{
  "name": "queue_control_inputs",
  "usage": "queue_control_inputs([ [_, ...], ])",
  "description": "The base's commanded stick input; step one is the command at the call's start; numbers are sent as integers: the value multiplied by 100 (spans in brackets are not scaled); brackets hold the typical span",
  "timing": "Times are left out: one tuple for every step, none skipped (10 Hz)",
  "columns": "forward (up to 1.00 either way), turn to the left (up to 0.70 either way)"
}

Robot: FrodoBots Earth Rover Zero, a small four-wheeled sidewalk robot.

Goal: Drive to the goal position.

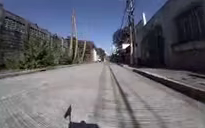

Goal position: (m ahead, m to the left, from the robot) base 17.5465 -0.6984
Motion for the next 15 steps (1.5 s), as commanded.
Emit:
queue_control_inputs([
  [85, 0],
  [85, 0],
  [85, 0],
  [85, 0],
  [85, 0],
  [85, 0],
  [85, 0],
  [85, 0],
  [85, 0],
  [85, -3],
  [85, -20],
  [85, -34],
  [85, -27],
  [85, -6],
  [85, -3],
])
